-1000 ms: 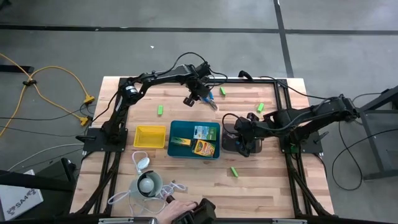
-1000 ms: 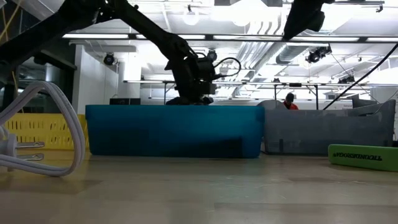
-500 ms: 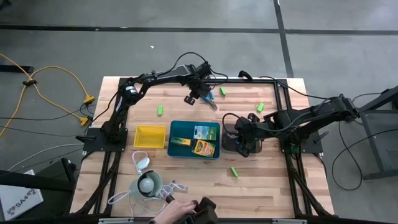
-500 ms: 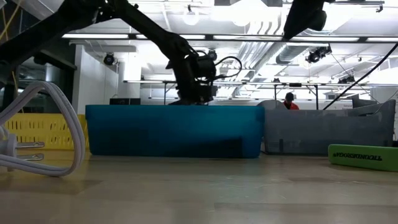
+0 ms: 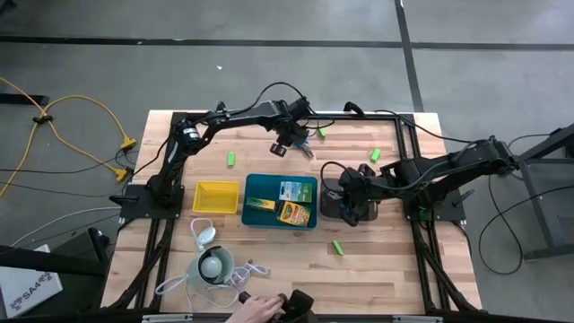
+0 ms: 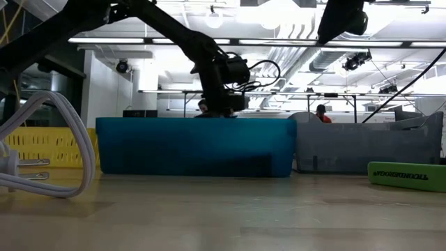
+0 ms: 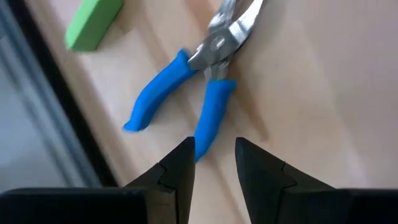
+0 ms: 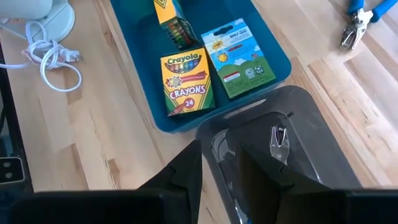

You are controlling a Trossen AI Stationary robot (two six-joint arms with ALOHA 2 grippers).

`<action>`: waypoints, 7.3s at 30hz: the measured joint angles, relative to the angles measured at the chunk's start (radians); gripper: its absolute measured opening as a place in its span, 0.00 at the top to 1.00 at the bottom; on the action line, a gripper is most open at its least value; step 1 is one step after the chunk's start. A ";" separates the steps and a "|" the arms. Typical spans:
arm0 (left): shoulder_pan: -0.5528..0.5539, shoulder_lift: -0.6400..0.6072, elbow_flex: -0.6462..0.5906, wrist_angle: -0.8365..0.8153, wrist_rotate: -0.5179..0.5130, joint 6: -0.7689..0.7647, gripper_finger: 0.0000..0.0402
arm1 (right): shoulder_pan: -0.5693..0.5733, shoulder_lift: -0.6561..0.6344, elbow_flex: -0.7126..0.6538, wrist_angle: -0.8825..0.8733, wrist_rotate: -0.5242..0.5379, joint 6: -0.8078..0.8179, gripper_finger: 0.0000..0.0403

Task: Pick & Place School Supplies
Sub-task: Put the blue hole puncher into the black bin

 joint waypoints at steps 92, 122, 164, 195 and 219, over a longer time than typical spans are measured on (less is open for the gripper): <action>-0.166 -0.103 0.000 -0.013 -0.103 0.035 0.88 | 0.124 0.000 0.000 -0.147 0.044 0.292 0.79; -0.495 -0.150 0.001 0.217 0.108 -0.179 0.88 | 0.593 0.003 0.000 -0.268 0.331 0.760 0.79; -0.473 -0.197 0.001 0.477 1.185 -0.430 0.88 | 0.675 0.094 0.000 -0.137 0.870 0.260 0.78; -0.463 -0.195 0.001 0.477 1.195 -0.403 0.88 | 0.572 0.094 0.000 0.346 0.837 -0.359 0.67; -0.446 -0.195 0.001 0.474 1.196 -0.392 0.88 | 0.496 0.093 0.000 0.367 0.756 -0.376 0.80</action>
